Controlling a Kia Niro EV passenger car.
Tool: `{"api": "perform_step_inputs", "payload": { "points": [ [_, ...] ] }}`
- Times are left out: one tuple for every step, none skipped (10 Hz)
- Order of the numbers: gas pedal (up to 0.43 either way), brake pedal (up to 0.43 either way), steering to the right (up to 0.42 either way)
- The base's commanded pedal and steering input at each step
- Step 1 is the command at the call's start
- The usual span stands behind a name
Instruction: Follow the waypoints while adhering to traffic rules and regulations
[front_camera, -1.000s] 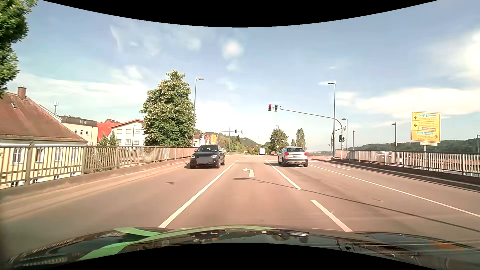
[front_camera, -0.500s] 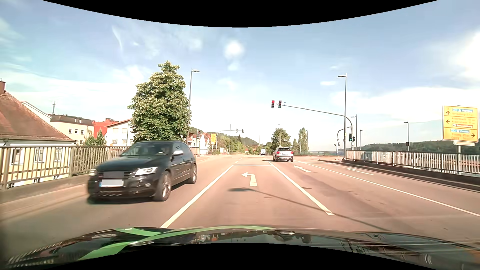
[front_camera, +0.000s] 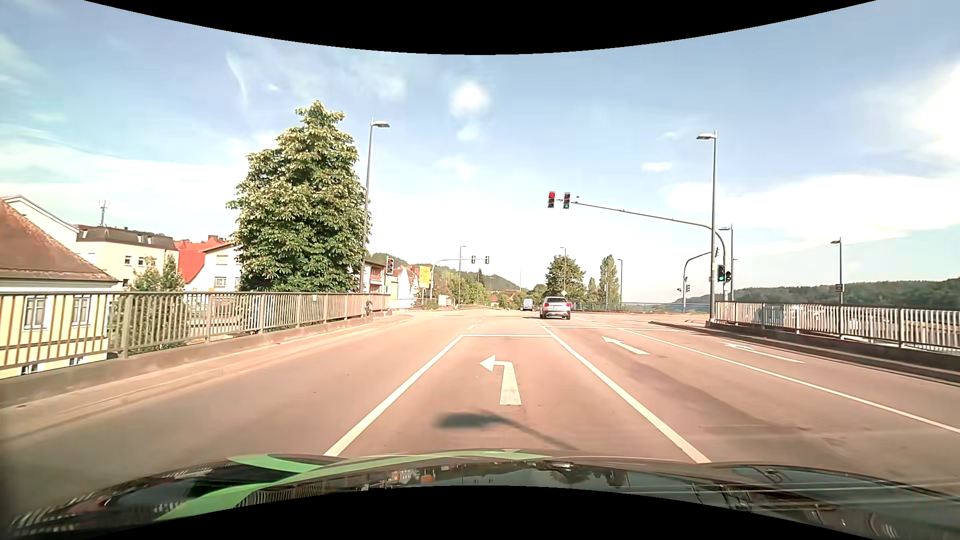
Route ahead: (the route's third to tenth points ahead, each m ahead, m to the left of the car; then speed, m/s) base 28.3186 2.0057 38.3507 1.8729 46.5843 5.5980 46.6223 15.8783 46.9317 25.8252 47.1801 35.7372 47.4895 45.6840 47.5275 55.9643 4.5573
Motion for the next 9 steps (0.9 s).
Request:
{"api": "perform_step_inputs", "payload": {
  "points": [
    [0.000,0.000,-0.006],
    [0.000,0.000,-0.005],
    [0.000,0.000,-0.003],
    [0.000,0.000,0.000],
    [0.000,0.000,0.004],
    [0.000,0.000,0.005],
    [0.000,0.000,0.005],
    [0.000,0.000,0.006],
    [0.000,0.000,0.007]
  ]
}}
